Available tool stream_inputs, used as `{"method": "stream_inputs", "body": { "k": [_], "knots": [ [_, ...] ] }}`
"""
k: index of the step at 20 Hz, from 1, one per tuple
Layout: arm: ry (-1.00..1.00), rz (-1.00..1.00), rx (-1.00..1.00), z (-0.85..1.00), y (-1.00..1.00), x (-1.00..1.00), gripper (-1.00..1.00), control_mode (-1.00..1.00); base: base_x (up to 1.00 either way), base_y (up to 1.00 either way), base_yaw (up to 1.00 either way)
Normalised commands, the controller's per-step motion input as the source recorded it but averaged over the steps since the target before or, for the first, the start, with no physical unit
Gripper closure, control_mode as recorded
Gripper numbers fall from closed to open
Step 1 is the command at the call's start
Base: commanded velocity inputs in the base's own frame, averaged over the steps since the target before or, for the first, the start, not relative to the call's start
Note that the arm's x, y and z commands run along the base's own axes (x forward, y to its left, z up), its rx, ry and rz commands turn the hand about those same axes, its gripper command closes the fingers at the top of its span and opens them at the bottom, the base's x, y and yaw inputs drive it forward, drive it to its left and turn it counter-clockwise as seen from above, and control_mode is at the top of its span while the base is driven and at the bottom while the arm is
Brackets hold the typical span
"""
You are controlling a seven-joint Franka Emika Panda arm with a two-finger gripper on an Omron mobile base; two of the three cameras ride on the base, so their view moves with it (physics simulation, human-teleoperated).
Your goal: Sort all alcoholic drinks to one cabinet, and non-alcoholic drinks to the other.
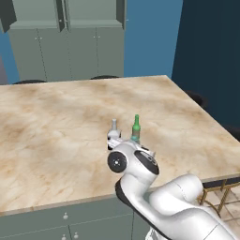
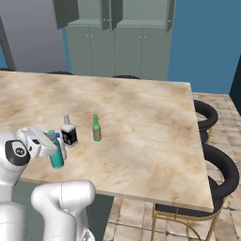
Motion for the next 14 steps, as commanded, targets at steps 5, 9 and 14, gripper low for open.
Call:
{"method": "stream_inputs", "body": {
  "k": [5, 9, 14],
  "knots": [
    [0.0, -0.06, -0.02, 0.61, -0.12, -0.2, 1.0, -1.0, 0.0, 0.0, 0.0],
    [0.0, -0.06, -0.02, 0.64, -0.09, -0.16, 1.0, -1.0, 0.0, 0.0, 0.0],
    [0.0, -0.06, -0.01, 0.57, -0.11, -0.08, 1.0, -1.0, 0.0, 0.0, 0.0]
  ]
}}
